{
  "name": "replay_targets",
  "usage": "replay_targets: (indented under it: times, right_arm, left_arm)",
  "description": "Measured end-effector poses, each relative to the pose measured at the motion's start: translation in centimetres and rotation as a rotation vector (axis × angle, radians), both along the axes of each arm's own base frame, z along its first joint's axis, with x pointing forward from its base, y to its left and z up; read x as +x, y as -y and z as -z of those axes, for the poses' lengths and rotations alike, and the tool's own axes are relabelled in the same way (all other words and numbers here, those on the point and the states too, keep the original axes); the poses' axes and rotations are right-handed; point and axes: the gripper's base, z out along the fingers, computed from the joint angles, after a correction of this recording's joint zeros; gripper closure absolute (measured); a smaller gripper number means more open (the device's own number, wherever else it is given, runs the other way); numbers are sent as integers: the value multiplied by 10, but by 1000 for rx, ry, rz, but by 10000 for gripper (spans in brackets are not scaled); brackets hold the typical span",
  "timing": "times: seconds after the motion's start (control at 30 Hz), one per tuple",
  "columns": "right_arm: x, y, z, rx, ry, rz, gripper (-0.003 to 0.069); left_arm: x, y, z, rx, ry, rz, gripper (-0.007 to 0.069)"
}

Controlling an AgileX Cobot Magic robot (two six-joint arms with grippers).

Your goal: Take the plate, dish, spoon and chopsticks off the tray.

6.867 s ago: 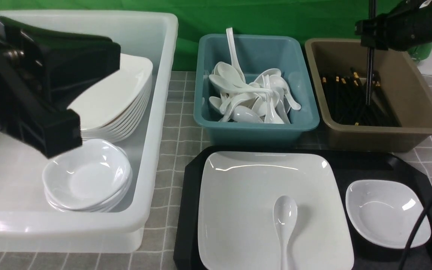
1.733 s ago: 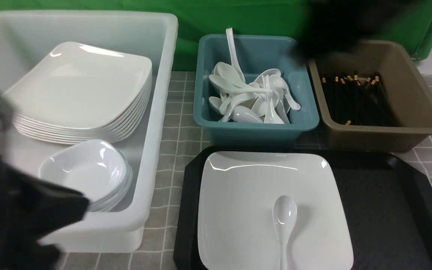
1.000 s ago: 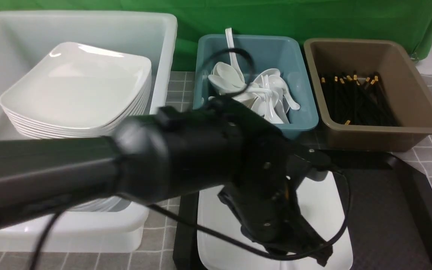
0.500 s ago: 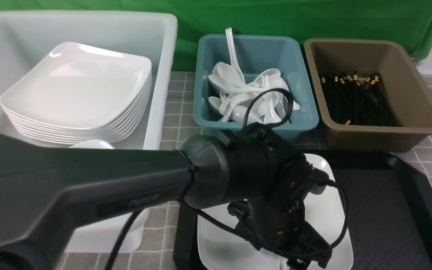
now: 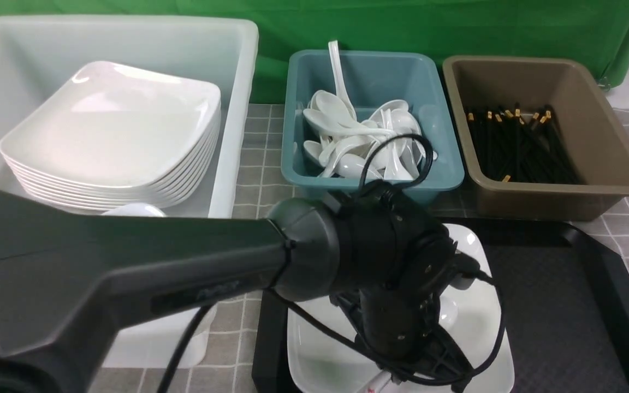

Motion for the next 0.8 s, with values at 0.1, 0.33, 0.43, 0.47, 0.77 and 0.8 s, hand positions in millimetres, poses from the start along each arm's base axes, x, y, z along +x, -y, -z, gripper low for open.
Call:
replay_targets:
  times: [0.1, 0.33, 0.43, 0.47, 0.77, 0.8]
  right_arm:
    - [0, 0, 0, 1, 0, 1, 568]
    - [-1, -1, 0, 15, -8, -5, 568]
    - [-2, -3, 1, 35, -25, -13, 568]
    - [-2, -3, 1, 39, -28, -14, 568]
    - [-3, -4, 2, 50, -39, -18, 566]
    - [-3, -4, 2, 50, -39, -18, 566]
  left_arm:
    - [12, 1, -41, -51, 128, 36, 538]
    - [125, -37, -127, -222, 544, -66, 538]
    - [170, -56, -119, -244, 604, -99, 533]
    - [178, -59, -115, -247, 610, -103, 527]
    - [212, -75, -90, -290, 567, -142, 181]
    - [211, -75, -92, -290, 566, -142, 173]
